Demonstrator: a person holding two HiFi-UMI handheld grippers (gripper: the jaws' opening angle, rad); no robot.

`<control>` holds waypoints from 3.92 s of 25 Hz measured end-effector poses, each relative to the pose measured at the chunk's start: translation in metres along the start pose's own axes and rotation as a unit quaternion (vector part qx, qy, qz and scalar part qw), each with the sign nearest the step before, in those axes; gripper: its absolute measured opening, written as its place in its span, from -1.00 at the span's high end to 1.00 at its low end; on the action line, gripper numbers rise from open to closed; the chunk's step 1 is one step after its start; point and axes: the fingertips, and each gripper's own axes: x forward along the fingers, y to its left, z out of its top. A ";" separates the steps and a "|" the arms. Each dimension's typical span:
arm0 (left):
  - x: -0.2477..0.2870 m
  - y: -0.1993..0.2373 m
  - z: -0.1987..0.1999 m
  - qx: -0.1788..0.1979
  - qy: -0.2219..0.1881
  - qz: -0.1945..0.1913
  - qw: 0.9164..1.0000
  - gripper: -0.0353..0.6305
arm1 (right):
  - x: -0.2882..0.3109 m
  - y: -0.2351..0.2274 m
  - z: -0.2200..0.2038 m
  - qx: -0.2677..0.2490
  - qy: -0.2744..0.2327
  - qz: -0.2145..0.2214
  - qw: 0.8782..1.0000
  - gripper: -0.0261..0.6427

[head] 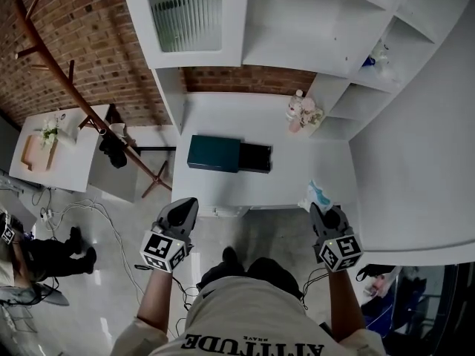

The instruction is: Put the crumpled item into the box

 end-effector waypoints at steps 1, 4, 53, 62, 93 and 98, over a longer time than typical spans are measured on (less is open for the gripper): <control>0.001 0.002 -0.001 -0.002 0.000 0.000 1.000 0.82 | 0.003 0.000 0.001 -0.001 0.001 0.001 1.000 0.70; 0.003 0.008 -0.002 -0.007 0.003 0.003 1.000 0.82 | 0.014 0.000 0.003 -0.004 0.006 0.004 1.000 0.70; 0.077 0.035 -0.071 -0.146 0.073 0.254 0.953 0.82 | 0.375 -0.036 -0.188 -0.246 0.285 0.286 0.881 0.69; 0.066 0.047 -0.086 -0.170 0.079 0.278 0.942 0.82 | 0.410 -0.026 -0.227 -0.404 0.320 0.294 0.805 0.69; 0.032 0.032 -0.108 -0.190 0.088 0.305 0.929 0.82 | 0.391 -0.008 -0.239 -0.266 0.372 0.361 0.813 0.32; 0.032 0.026 -0.110 -0.187 0.084 0.301 0.931 0.82 | 0.381 -0.003 -0.218 -0.217 0.342 0.355 0.842 0.48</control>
